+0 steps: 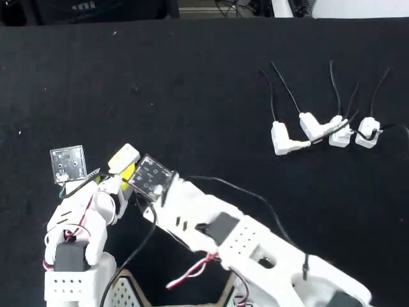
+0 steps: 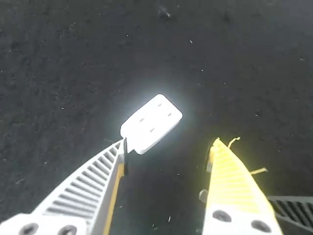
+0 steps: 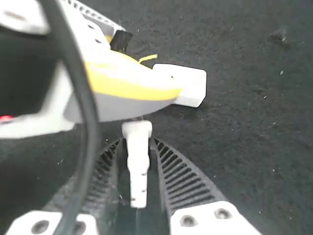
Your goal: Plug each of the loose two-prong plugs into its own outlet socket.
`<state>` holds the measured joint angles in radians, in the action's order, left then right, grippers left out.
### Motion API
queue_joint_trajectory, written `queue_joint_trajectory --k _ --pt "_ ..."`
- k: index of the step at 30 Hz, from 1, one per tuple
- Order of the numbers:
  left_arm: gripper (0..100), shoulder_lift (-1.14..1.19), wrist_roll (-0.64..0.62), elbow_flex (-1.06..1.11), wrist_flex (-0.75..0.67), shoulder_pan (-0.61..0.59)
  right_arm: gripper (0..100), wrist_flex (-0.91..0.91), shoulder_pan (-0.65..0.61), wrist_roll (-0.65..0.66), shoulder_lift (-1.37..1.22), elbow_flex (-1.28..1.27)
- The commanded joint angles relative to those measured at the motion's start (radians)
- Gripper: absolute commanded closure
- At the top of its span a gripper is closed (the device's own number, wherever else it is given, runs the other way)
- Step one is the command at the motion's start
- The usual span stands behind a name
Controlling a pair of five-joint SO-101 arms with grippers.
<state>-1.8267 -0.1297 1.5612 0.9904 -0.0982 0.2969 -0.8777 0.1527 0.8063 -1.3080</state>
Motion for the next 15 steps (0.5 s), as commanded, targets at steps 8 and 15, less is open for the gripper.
queue_joint_trajectory --k 8,15 --pt "73 0.003 0.011 -0.004 0.003 0.013 98.8 -0.026 -0.014 -0.009 0.105 0.007" --pt "73 0.003 0.015 -0.004 0.006 0.012 98.8 -0.018 0.037 -0.057 0.188 -0.001"
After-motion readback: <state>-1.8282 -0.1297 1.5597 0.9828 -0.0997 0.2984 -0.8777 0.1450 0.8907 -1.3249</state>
